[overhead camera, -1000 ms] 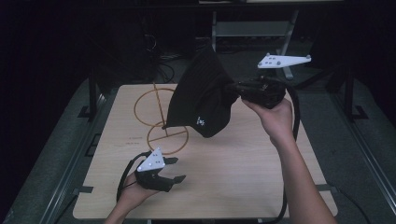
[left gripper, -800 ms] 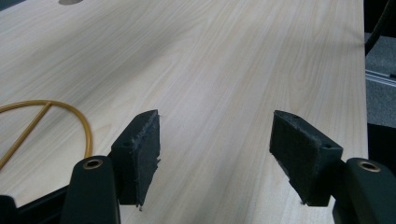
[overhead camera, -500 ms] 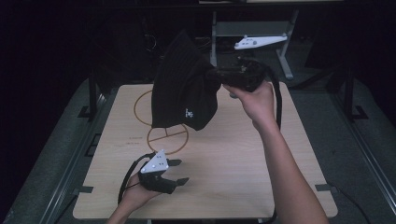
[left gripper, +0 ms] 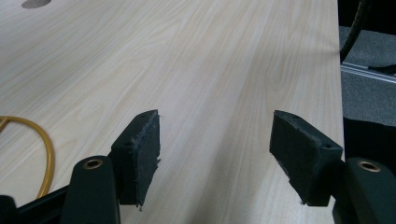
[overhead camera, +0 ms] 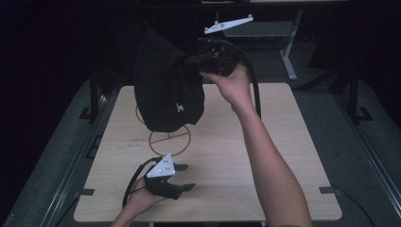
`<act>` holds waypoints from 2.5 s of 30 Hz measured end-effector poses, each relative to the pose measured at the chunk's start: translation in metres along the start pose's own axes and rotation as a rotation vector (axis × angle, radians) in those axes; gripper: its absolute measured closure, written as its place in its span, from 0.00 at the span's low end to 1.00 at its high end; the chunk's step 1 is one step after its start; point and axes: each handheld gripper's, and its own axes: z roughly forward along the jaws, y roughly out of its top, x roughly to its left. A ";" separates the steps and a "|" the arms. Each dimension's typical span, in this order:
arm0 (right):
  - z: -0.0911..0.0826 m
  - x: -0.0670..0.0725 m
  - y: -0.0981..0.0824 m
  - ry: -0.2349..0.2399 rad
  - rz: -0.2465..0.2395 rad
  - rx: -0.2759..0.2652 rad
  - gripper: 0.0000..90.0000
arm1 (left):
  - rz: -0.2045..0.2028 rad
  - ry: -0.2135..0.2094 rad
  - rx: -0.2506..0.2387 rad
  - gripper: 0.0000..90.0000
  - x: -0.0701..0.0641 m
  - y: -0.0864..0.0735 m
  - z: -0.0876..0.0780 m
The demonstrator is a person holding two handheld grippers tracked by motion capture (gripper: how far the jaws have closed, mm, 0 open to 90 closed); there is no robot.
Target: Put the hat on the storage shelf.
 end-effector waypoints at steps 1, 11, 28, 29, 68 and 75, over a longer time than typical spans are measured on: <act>0.009 0.000 0.003 0.001 0.000 0.015 0.96 | -0.001 -0.002 0.000 0.37 0.000 0.000 0.000; 0.041 0.000 0.013 -0.004 0.005 0.057 0.95 | 0.000 -0.022 0.000 0.37 -0.001 0.001 0.004; 0.115 0.018 0.023 -0.040 -0.067 0.222 0.90 | 0.003 -0.043 -0.009 0.36 -0.009 0.003 0.012; 0.119 0.020 0.023 -0.051 -0.071 0.237 0.89 | 0.005 -0.045 -0.006 0.36 -0.009 0.003 0.011; 0.041 -0.013 -0.048 0.002 0.054 0.133 0.40 | -0.007 -0.051 -0.006 0.36 -0.011 0.003 0.013; 0.026 -0.015 -0.068 0.005 0.068 0.124 0.38 | -0.005 -0.048 -0.009 0.36 -0.011 0.002 0.013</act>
